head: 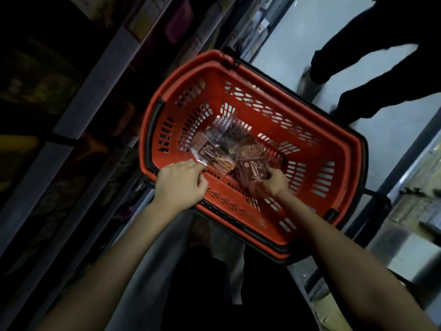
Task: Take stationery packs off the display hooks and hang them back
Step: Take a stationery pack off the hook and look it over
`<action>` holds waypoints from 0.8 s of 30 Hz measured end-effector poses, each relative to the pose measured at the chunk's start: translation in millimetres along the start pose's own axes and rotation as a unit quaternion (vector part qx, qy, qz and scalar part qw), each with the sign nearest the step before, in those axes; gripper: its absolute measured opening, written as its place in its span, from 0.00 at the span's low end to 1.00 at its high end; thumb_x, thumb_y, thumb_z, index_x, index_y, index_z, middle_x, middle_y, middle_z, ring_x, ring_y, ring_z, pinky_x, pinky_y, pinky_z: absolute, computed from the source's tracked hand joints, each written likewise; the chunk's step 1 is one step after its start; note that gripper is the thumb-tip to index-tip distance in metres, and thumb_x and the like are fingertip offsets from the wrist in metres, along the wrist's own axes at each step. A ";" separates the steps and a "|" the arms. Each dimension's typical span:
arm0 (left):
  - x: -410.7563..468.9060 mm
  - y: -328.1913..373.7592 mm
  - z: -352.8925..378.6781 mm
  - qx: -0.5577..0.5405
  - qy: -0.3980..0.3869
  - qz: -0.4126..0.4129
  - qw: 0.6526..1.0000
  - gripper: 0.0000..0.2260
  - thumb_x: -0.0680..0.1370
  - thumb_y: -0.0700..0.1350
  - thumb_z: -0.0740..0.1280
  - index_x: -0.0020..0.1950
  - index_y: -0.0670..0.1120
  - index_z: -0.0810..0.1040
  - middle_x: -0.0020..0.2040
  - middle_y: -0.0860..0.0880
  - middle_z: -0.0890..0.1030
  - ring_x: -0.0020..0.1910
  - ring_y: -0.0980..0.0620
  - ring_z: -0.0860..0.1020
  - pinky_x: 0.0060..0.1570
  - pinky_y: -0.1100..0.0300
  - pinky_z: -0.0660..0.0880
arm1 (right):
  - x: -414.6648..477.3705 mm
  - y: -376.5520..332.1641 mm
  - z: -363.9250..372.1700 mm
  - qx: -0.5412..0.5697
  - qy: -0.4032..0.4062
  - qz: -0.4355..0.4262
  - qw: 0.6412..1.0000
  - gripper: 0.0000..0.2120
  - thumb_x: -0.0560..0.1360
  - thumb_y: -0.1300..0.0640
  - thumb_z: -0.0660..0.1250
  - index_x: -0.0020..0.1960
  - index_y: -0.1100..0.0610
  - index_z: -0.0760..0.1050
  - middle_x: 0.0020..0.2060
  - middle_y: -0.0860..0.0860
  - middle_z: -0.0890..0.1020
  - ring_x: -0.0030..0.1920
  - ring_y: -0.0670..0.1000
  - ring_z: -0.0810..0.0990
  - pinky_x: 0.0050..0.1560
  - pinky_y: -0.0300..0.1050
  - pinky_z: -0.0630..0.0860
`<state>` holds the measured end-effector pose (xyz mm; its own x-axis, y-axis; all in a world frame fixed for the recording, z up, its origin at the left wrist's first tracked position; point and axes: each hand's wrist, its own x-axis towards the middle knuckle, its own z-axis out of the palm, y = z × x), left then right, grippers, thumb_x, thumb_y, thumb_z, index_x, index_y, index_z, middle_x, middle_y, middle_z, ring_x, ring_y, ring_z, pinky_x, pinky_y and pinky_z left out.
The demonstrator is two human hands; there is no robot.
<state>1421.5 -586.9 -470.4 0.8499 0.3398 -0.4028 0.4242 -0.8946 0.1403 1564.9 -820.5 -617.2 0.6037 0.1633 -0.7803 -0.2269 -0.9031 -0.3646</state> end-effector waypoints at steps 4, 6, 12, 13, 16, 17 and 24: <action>6.6 7.4 -4.5 -0.031 -0.024 -0.043 0.998 0.16 0.80 0.58 0.60 0.60 0.55 0.82 0.52 0.53 0.86 0.52 0.49 0.84 0.44 0.56 0.75 | -21.4 -16.6 -28.6 0.140 -0.018 0.000 0.990 0.18 0.68 0.65 0.80 0.57 0.62 0.83 0.49 0.54 0.86 0.47 0.51 0.83 0.48 0.43 0.80; 10.0 12.8 -10.1 -0.054 -0.039 -0.068 0.995 0.17 0.80 0.62 0.60 0.61 0.56 0.80 0.52 0.53 0.86 0.53 0.49 0.84 0.45 0.55 0.76 | -40.7 -25.8 -46.9 0.220 -0.026 0.000 0.975 0.17 0.70 0.69 0.78 0.57 0.63 0.81 0.50 0.56 0.86 0.48 0.54 0.84 0.50 0.47 0.81; 15.0 41.1 -45.6 -0.482 -0.109 -0.137 0.859 0.22 0.80 0.57 0.71 0.72 0.52 0.74 0.54 0.57 0.83 0.50 0.63 0.80 0.46 0.68 0.73 | -92.2 -48.1 -85.2 0.354 -0.117 -0.042 0.927 0.22 0.67 0.67 0.80 0.59 0.59 0.79 0.54 0.57 0.87 0.56 0.60 0.86 0.63 0.58 0.79; 14.6 46.8 -51.7 -0.538 -0.128 -0.143 0.821 0.23 0.79 0.55 0.71 0.73 0.51 0.73 0.57 0.55 0.83 0.52 0.63 0.80 0.51 0.67 0.75 | -100.8 -52.2 -91.2 0.373 -0.137 -0.057 0.916 0.24 0.67 0.68 0.80 0.61 0.60 0.78 0.54 0.57 0.87 0.57 0.61 0.85 0.64 0.59 0.78; 9.7 64.0 -63.7 -0.648 -0.164 -0.154 0.727 0.22 0.78 0.52 0.73 0.71 0.51 0.76 0.60 0.50 0.85 0.57 0.54 0.84 0.60 0.57 0.79 | -122.0 -60.8 -105.8 0.394 -0.176 -0.109 0.895 0.29 0.68 0.68 0.80 0.66 0.59 0.75 0.59 0.58 0.85 0.60 0.61 0.84 0.65 0.58 0.77; 7.0 69.5 -65.7 -0.667 -0.163 -0.152 0.711 0.20 0.78 0.50 0.74 0.69 0.50 0.78 0.59 0.49 0.86 0.57 0.50 0.85 0.60 0.54 0.80 | -128.0 -62.7 -110.1 0.391 -0.182 -0.125 0.893 0.30 0.68 0.68 0.79 0.67 0.59 0.74 0.60 0.59 0.85 0.61 0.61 0.83 0.64 0.57 0.77; -13.2 108.0 -80.0 -0.703 -0.076 -0.177 0.684 0.12 0.77 0.42 0.75 0.61 0.42 0.84 0.52 0.40 0.87 0.55 0.36 0.85 0.59 0.44 0.81 | -173.6 -65.2 -141.4 0.368 -0.115 -0.179 0.905 0.28 0.71 0.64 0.78 0.66 0.54 0.72 0.55 0.51 0.86 0.55 0.50 0.86 0.54 0.42 0.81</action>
<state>1481.2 -664.8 -377.5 0.6183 0.3337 -0.7115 0.5678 0.4364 0.6980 1582.9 -846.2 -386.1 0.5830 0.5481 -0.5998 -0.5474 -0.2805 -0.7884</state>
